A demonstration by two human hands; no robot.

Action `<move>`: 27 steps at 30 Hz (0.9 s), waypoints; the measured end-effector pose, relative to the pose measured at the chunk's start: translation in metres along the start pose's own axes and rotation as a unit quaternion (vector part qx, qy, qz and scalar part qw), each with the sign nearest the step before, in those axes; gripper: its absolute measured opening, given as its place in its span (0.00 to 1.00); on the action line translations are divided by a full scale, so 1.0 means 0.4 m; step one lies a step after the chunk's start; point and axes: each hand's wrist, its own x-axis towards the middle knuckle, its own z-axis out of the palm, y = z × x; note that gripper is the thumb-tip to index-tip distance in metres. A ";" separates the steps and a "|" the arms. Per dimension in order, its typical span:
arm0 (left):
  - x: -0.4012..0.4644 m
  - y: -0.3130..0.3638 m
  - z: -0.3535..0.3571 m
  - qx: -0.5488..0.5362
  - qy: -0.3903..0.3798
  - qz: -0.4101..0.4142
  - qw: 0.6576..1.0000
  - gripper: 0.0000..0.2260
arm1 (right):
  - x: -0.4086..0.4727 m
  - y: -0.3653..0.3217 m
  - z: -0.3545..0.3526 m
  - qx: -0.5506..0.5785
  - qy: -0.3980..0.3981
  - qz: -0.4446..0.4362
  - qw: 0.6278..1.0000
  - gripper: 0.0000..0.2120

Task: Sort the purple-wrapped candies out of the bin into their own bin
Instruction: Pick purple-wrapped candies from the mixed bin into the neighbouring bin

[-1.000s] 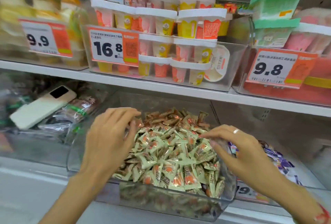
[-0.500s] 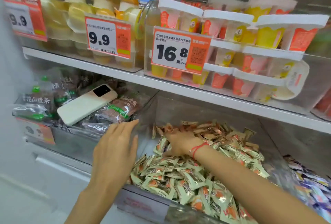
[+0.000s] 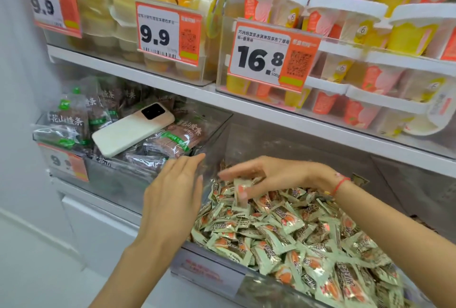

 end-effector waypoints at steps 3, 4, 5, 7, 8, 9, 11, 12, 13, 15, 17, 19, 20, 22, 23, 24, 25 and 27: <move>0.001 0.001 0.004 0.004 0.004 0.003 1.000 0.17 | -0.039 0.037 0.004 0.084 0.135 -0.041 0.986 0.22; 0.000 0.000 0.005 0.005 0.007 0.004 1.000 0.17 | -0.036 0.049 0.008 0.054 0.176 -0.031 0.982 0.18; 0.000 -0.001 0.005 0.005 0.008 0.004 1.000 0.17 | -0.027 0.057 0.012 0.013 0.193 -0.015 0.981 0.14; 0.000 -0.001 0.007 0.006 0.008 0.007 1.000 0.18 | 0.000 0.068 0.032 -0.057 0.164 0.017 0.985 0.09; 0.000 -0.002 0.007 0.008 0.008 0.008 1.000 0.18 | 0.016 0.074 0.042 -0.103 0.133 0.030 0.985 0.08; -0.001 -0.002 0.006 0.010 0.008 0.009 1.000 0.18 | 0.032 0.083 0.049 -0.171 0.103 0.034 0.979 0.10; -0.001 -0.003 0.005 0.010 0.005 0.009 1.000 0.18 | 0.063 0.108 0.060 -0.302 0.053 0.048 0.951 0.15; -0.001 -0.003 0.004 0.009 0.002 0.009 1.000 0.18 | 0.073 0.117 0.062 -0.332 0.050 0.070 0.939 0.18; -0.001 -0.003 0.004 0.007 -0.001 0.008 1.000 0.18 | 0.083 0.125 0.061 -0.343 0.059 0.096 0.932 0.19; -0.001 -0.003 0.005 0.004 -0.002 0.006 1.000 0.19 | 0.098 0.129 0.057 -0.382 0.087 0.112 0.913 0.20; 0.000 -0.002 0.007 0.005 0.001 0.006 1.000 0.19 | 0.111 0.130 0.059 -0.398 0.082 0.125 0.905 0.21; 0.002 -0.001 0.008 0.010 0.005 0.010 1.000 0.18 | 0.122 0.129 0.068 -0.361 0.049 0.163 0.917 0.25; 0.003 -0.001 0.008 0.013 0.007 0.012 1.000 0.18 | 0.129 0.129 0.074 -0.345 0.044 0.173 0.922 0.25; 0.002 0.000 0.008 0.014 0.007 0.012 1.000 0.18 | 0.146 0.128 0.084 -0.334 0.065 0.148 0.929 0.18; 0.002 0.000 0.008 0.011 0.006 0.012 1.000 0.18 | 0.151 0.124 0.088 -0.325 0.078 0.141 0.932 0.17; 0.002 0.000 0.007 0.007 0.006 0.011 1.000 0.18 | 0.156 0.128 0.092 -0.307 0.084 0.137 0.938 0.16; 0.001 0.000 0.005 0.004 0.008 0.010 1.000 0.18 | 0.153 0.124 0.094 -0.289 0.082 0.133 0.944 0.15; -0.001 0.000 0.002 0.006 0.011 0.016 1.000 0.18 | 0.139 0.124 0.087 -0.245 0.076 0.114 0.960 0.11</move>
